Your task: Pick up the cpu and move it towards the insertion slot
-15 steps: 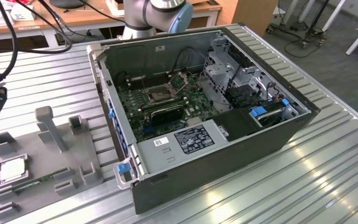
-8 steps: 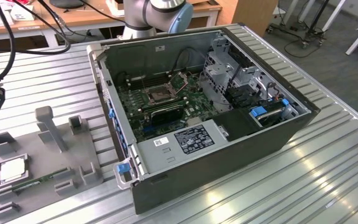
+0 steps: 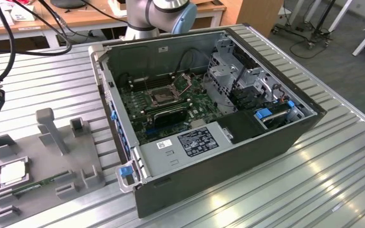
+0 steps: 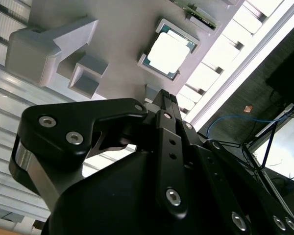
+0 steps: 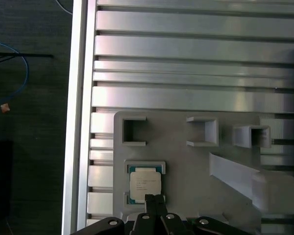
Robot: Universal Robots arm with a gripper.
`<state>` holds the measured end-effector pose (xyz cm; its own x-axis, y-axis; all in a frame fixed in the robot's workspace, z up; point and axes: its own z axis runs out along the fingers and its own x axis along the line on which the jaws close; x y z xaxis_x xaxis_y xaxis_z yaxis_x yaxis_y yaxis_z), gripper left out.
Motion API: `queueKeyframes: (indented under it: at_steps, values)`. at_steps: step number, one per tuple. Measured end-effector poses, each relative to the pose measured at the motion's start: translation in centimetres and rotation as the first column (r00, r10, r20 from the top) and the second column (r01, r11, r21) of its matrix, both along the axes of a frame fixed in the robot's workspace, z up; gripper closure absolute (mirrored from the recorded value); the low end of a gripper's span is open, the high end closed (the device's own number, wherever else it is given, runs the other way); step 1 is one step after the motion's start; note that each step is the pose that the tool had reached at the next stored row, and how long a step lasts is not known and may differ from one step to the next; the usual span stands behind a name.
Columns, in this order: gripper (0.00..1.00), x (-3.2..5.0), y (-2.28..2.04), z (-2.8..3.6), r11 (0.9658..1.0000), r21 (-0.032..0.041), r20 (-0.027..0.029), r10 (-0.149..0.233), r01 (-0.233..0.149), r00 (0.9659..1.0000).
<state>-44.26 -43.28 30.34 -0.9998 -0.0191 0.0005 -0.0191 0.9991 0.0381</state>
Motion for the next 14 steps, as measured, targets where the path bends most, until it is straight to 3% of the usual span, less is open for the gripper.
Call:
queueKeyframes:
  at_steps: [7,14]
  values:
    - [0.89,-0.01,0.0,-0.09,1.0,0.0001,0.0002,0.0,0.0,1.0]
    - [0.89,-0.01,0.0,-0.88,1.0,0.0,0.0,0.0,0.0,1.0]
